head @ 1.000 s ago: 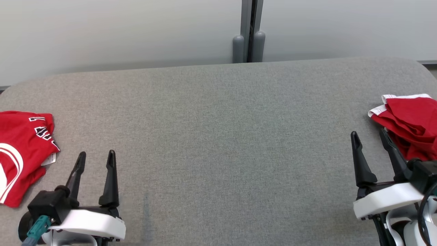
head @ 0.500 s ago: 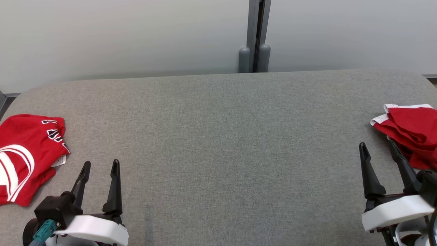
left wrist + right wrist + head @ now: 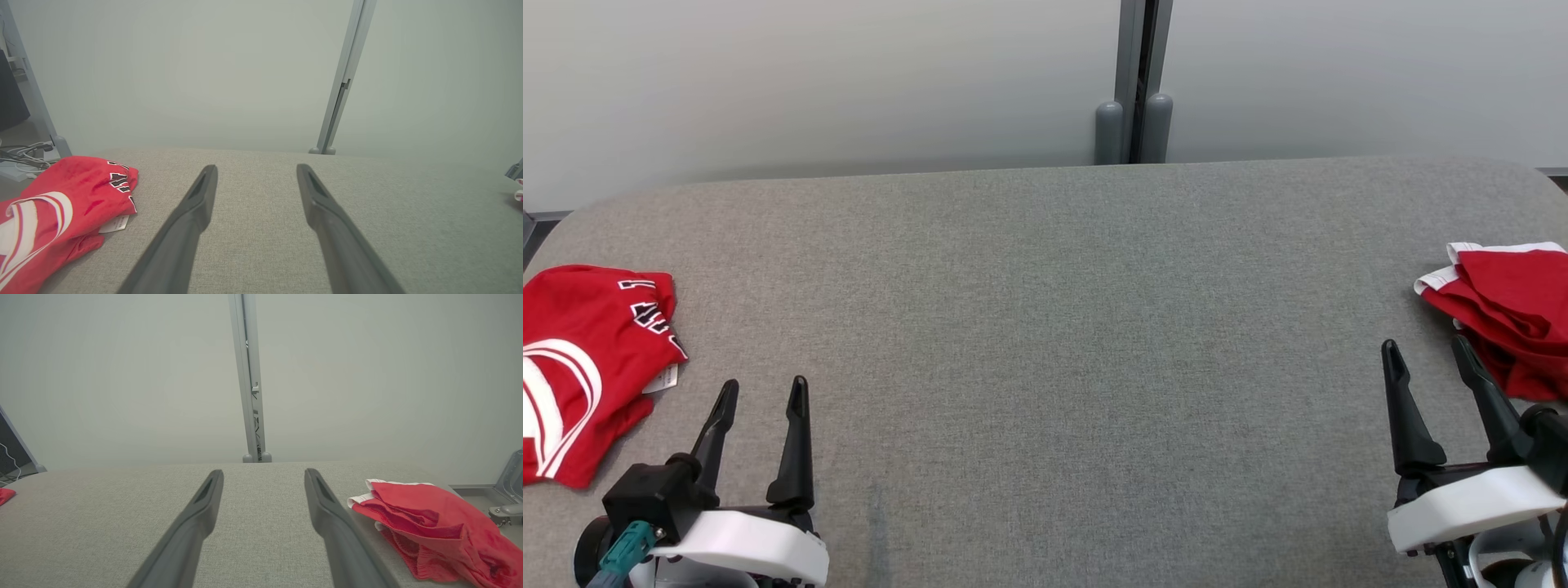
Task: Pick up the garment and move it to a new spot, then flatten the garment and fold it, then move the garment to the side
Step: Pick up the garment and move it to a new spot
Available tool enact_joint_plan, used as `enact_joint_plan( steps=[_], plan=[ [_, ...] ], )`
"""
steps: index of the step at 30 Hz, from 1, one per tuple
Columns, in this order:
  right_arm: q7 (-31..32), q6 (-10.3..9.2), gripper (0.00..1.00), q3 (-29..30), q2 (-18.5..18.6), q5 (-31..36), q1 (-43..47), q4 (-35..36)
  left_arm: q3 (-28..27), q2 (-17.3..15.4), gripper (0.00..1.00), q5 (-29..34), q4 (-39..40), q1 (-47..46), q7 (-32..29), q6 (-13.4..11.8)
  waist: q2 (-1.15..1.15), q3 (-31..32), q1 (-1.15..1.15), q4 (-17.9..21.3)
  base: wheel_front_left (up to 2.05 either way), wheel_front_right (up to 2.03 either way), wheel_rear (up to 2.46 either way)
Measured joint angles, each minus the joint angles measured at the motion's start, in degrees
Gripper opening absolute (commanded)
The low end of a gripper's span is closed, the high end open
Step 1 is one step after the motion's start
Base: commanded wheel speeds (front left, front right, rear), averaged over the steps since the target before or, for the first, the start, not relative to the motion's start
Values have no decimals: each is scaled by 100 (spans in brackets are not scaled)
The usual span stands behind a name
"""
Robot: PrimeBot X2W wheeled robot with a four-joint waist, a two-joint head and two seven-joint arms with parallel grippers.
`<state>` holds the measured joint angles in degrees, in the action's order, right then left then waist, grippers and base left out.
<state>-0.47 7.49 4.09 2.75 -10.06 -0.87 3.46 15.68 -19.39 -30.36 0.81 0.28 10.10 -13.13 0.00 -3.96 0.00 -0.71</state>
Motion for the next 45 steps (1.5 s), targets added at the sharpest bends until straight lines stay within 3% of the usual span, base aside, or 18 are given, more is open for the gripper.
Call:
enact_joint_plan(
  steps=[17,24,45],
  plan=[
    [-8,0,100,-5,-1,-15,-8,-1,16,-23,100,-42,26,-58,11,-13,0,-79,0,-15,0,0,0],
    [-23,0,100,-30,-1,-8,-29,68,19,-1,100,-91,12,-170,31,-11,0,-109,0,-199,0,0,0],
    [205,0,100,-600,-8,57,-299,350,-436,92,100,-324,-214,-299,407,99,0,-231,0,-2067,0,0,0]
  ],
)
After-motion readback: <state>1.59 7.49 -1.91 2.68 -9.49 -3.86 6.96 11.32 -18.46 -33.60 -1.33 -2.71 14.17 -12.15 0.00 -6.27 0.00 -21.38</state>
